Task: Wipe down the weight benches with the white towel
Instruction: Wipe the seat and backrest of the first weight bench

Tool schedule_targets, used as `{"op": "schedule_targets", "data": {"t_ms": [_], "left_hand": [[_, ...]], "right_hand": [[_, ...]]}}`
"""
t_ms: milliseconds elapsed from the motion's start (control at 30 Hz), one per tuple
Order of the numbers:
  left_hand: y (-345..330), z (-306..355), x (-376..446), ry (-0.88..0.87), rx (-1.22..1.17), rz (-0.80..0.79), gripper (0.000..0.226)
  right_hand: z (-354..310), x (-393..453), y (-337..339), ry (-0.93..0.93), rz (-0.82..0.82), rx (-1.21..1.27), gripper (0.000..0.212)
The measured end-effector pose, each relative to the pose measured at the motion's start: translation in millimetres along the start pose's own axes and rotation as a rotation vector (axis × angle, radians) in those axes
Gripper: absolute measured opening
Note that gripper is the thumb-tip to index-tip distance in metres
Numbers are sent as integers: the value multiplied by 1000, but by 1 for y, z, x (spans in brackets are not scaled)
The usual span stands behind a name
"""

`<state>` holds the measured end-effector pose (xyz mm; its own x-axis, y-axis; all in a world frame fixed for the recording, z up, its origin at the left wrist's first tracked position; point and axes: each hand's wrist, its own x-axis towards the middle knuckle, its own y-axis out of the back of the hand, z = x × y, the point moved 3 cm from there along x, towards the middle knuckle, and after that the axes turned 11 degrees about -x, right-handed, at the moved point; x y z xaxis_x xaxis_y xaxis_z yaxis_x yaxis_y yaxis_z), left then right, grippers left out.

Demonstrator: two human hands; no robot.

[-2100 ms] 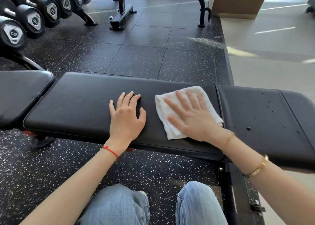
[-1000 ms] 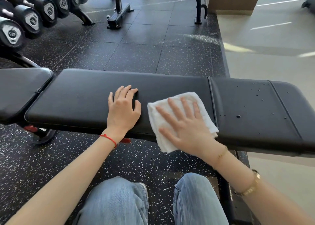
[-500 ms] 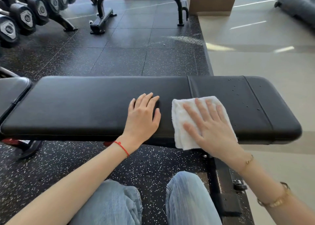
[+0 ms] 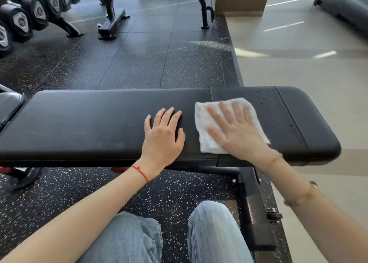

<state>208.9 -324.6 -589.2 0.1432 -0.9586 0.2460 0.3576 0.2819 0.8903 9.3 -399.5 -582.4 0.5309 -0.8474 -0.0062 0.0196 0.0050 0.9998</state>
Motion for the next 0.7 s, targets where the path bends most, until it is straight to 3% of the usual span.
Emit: {"op": "schedule_targets", "data": {"t_ms": [200,367,567,700], "left_hand": [[0,3,-1,-4,10,15,56],[1,4,0,9,-12,29,54],[4,6,1,33,-11,-2,50],[-3,23,5,73,0,-2,53]], "right_hand": [[62,14,4,-157,-90,-59,62],[39,56,10,-99,-129,-29,59],[9,-17,4,35,-17,1,61],[49,-44,-1,-105,-26,-67,64]]}}
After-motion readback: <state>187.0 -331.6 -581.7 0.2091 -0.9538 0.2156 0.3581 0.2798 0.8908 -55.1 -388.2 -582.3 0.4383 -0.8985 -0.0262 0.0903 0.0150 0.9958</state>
